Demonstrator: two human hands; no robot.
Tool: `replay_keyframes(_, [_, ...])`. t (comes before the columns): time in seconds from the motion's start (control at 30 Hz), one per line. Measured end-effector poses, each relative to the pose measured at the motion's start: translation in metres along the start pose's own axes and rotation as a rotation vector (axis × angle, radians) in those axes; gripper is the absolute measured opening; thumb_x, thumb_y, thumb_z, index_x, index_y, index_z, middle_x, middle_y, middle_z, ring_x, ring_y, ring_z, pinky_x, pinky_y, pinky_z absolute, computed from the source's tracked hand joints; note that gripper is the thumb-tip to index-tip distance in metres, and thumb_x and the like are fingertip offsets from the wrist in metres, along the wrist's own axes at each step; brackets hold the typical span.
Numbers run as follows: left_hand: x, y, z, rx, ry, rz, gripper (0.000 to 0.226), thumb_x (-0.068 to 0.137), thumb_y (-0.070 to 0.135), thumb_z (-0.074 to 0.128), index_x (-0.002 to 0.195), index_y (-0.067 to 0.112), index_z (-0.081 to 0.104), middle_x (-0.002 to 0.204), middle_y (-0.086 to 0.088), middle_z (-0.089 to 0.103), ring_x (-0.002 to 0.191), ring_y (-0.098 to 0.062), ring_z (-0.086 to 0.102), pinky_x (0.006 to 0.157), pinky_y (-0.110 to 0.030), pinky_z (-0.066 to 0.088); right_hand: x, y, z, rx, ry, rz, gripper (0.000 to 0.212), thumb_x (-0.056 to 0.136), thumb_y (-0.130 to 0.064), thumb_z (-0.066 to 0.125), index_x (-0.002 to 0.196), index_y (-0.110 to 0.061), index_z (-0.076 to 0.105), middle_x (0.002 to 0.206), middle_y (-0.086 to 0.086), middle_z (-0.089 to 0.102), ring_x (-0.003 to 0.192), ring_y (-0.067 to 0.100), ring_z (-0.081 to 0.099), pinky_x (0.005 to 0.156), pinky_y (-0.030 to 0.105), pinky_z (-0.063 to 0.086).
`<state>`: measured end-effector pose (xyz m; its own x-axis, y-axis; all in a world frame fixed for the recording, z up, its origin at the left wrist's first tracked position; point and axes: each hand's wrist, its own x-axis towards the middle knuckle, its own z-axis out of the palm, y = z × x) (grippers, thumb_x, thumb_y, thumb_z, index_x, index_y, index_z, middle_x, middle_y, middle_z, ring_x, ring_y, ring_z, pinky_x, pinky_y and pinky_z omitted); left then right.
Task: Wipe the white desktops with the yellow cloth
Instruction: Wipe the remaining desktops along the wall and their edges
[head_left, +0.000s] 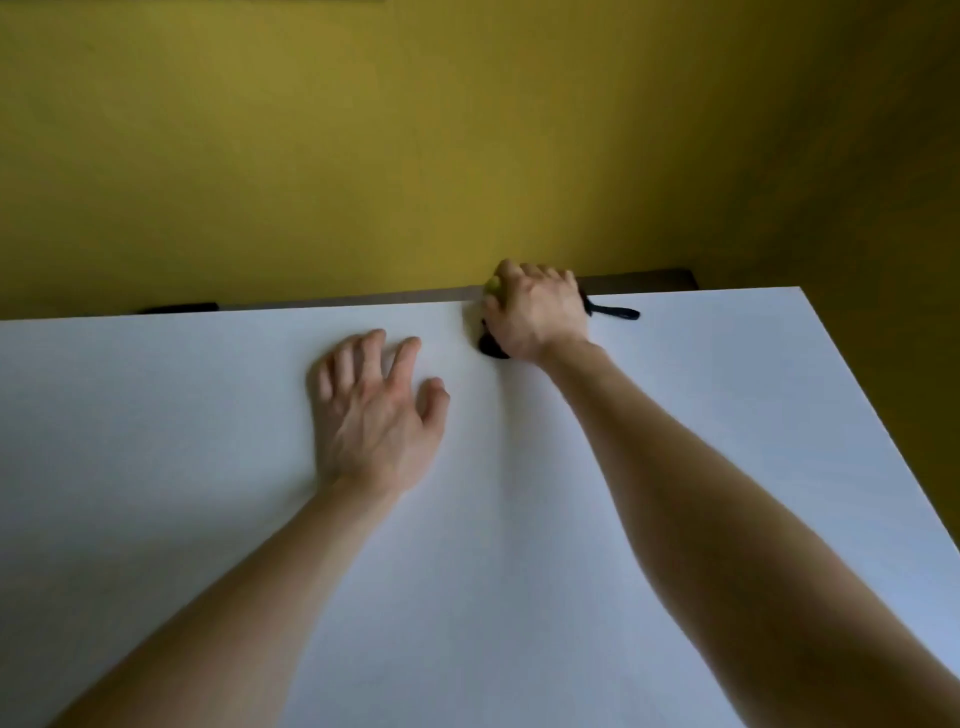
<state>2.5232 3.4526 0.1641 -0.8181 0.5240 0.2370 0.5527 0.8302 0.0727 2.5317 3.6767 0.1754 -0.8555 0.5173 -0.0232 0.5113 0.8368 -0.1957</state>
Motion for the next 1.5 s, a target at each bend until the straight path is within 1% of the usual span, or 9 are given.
replay_keyframes(0.1, [-0.001, -0.002, 0.001, 0.008, 0.006, 0.006, 0.053, 0.098, 0.054, 0.049, 0.140, 0.027, 0.062, 0.151, -0.009, 0.053, 0.138, -0.036, 0.048, 0.115, -0.054, 0.037, -0.001, -0.063, 0.011, 0.053, -0.001, -0.192, 0.040, 0.106, -0.047, 0.041, 0.126, -0.017, 0.059, 0.128, 0.013, 0.070, 0.125, 0.036, 0.060, 0.108, 0.046, 0.036])
replay_keyframes(0.2, [0.002, -0.002, 0.003, -0.002, 0.005, -0.009, 0.053, 0.097, 0.054, 0.051, 0.142, 0.028, 0.063, 0.151, -0.007, 0.054, 0.138, -0.035, 0.049, 0.116, -0.054, 0.038, -0.006, -0.017, 0.005, 0.117, -0.021, -0.307, 0.048, 0.102, -0.051, 0.041, 0.136, -0.021, 0.058, 0.129, 0.011, 0.070, 0.126, 0.035, 0.058, 0.111, 0.044, 0.036])
replay_keyframes(0.4, [0.001, -0.001, 0.005, -0.007, 0.024, -0.005, 0.056, 0.100, 0.053, 0.044, 0.146, 0.026, 0.060, 0.152, -0.009, 0.052, 0.139, -0.038, 0.048, 0.117, -0.056, 0.037, -0.024, 0.176, -0.024, 0.122, 0.163, 0.214, 0.035, 0.104, -0.045, 0.046, 0.115, -0.017, 0.061, 0.122, 0.018, 0.069, 0.123, 0.040, 0.058, 0.113, 0.047, 0.037])
replay_keyframes(0.53, [0.001, 0.000, 0.008, 0.036, 0.018, 0.019, 0.061, 0.102, 0.049, 0.042, 0.161, 0.032, 0.045, 0.150, -0.011, 0.050, 0.137, -0.039, 0.047, 0.116, -0.056, 0.035, -0.013, 0.134, -0.020, 0.059, 0.229, 0.437, 0.039, 0.101, -0.043, 0.038, 0.115, -0.014, 0.060, 0.122, 0.015, 0.070, 0.124, 0.036, 0.058, 0.118, 0.048, 0.032])
replay_keyframes(0.77, [0.005, 0.000, 0.007, 0.057, 0.011, 0.136, 0.048, 0.104, 0.039, 0.042, 0.145, 0.023, 0.062, 0.153, -0.010, 0.055, 0.139, -0.034, 0.052, 0.116, -0.053, 0.040, -0.013, -0.043, 0.006, 0.123, 0.001, -0.234, 0.039, 0.105, -0.046, 0.042, 0.126, -0.019, 0.062, 0.127, 0.009, 0.071, 0.125, 0.032, 0.060, 0.112, 0.044, 0.032])
replay_keyframes(0.97, [0.006, 0.044, 0.006, -0.046, 0.022, -0.006, 0.051, 0.099, 0.044, 0.046, 0.140, 0.017, 0.062, 0.149, -0.008, 0.060, 0.141, -0.032, 0.053, 0.119, -0.054, 0.038, -0.022, 0.140, -0.020, 0.144, 0.105, 0.064, 0.048, 0.096, -0.054, 0.035, 0.120, -0.022, 0.062, 0.122, 0.012, 0.071, 0.122, 0.038, 0.059, 0.112, 0.046, 0.038])
replay_keyframes(1.13, [0.013, 0.125, 0.008, -0.127, 0.054, 0.195, 0.051, 0.098, 0.043, 0.050, 0.139, 0.015, 0.064, 0.143, -0.009, 0.062, 0.135, -0.034, 0.056, 0.118, -0.054, 0.039, -0.027, 0.199, -0.027, 0.065, 0.266, 0.475, 0.039, 0.103, -0.040, 0.039, 0.113, -0.011, 0.063, 0.118, 0.019, 0.071, 0.124, 0.040, 0.058, 0.125, 0.050, 0.029])
replay_keyframes(1.33, [0.023, 0.154, 0.026, -0.071, 0.021, 0.077, 0.046, 0.096, 0.042, 0.053, 0.134, 0.017, 0.061, 0.139, -0.006, 0.060, 0.130, -0.034, 0.054, 0.109, -0.051, 0.042, -0.007, 0.110, -0.015, 0.122, -0.038, -0.170, 0.041, 0.102, -0.051, 0.045, 0.124, -0.020, 0.062, 0.120, 0.008, 0.072, 0.120, 0.032, 0.061, 0.105, 0.041, 0.035])
replay_keyframes(1.5, [0.019, 0.157, 0.021, -0.073, 0.037, 0.064, 0.046, 0.099, 0.039, 0.051, 0.139, 0.019, 0.059, 0.140, -0.006, 0.059, 0.130, -0.034, 0.053, 0.111, -0.052, 0.040, -0.026, 0.240, -0.040, 0.127, 0.125, 0.148, 0.046, 0.098, -0.054, 0.041, 0.121, -0.021, 0.063, 0.120, 0.010, 0.072, 0.121, 0.037, 0.061, 0.113, 0.046, 0.039])
